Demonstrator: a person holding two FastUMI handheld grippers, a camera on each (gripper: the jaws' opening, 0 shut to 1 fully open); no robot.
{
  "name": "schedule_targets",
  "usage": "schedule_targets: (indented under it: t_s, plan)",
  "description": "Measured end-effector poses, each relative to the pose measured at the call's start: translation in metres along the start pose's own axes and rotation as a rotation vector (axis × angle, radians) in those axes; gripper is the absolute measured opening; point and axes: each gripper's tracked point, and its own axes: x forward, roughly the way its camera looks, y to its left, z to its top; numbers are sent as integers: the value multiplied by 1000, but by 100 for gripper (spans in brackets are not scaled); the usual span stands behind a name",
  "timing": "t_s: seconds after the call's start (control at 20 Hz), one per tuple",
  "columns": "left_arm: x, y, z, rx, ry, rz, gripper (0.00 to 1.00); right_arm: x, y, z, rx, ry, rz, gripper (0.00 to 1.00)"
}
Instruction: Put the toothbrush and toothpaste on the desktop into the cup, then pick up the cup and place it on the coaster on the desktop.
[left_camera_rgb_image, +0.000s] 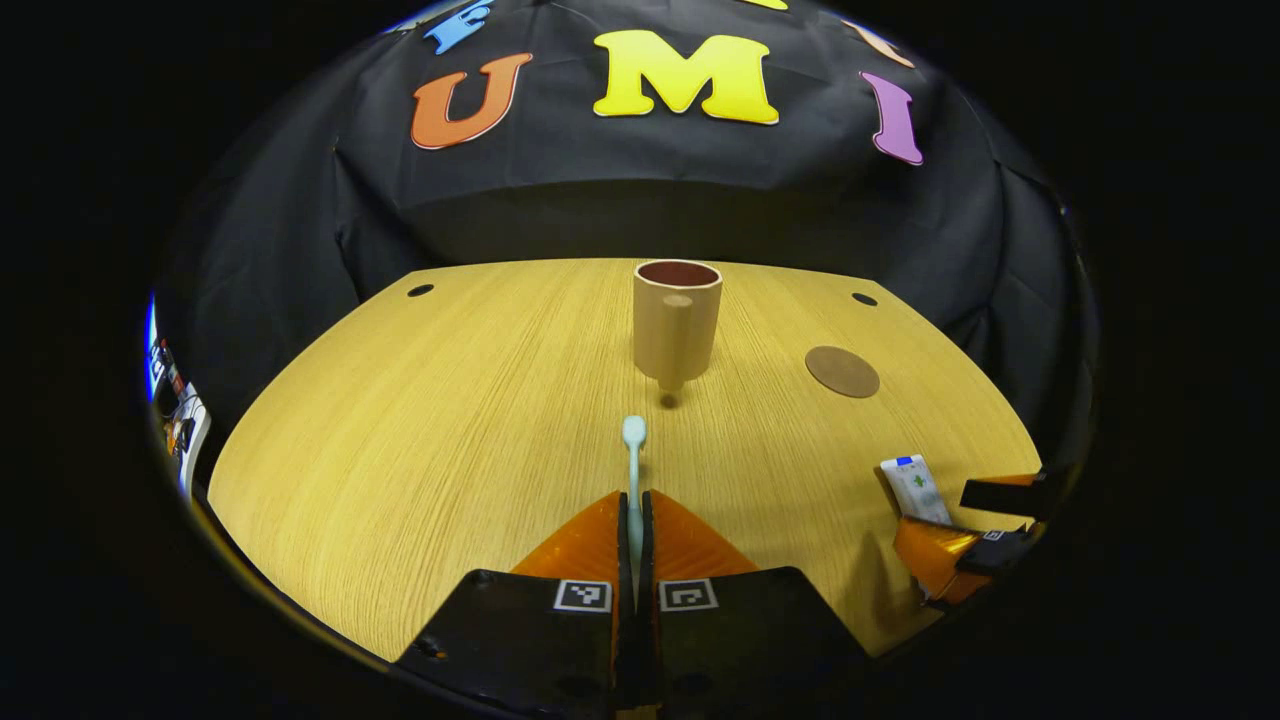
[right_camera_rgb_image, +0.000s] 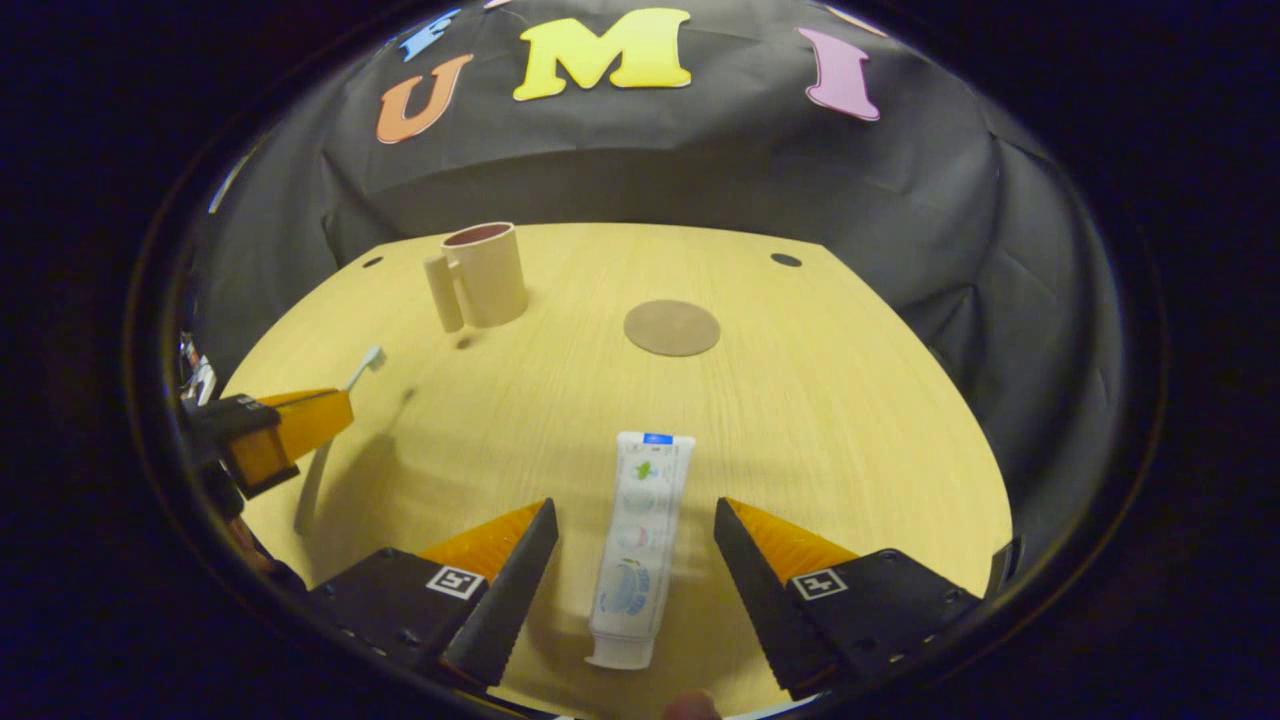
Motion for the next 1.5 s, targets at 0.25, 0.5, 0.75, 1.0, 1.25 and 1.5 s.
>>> schedule_targets:
  t_s: [0.25,0.5,0.75,1.0,1.25,1.5]
  plan:
    - [-1,4,22,-12,-36,2,3,11,-5,-8,27,35,-6,62]
    - [-2,6,45,-13,-84,3,3,11,-2,-8,36,59,8,41]
    - [-1,4,83,-5,-167,-11,3,8,-1,-2,23,54,21,18]
    - [3,2,138,-34,-293,-34,3,-12,3,33,39,-17,66,18]
    - [15,-7,204,-37,-455,-67,3,-40,-12,73,18,-99,65,18]
    - [43,-20,250,-50,-576,-96,3,-51,-27,93,25,-133,54,18]
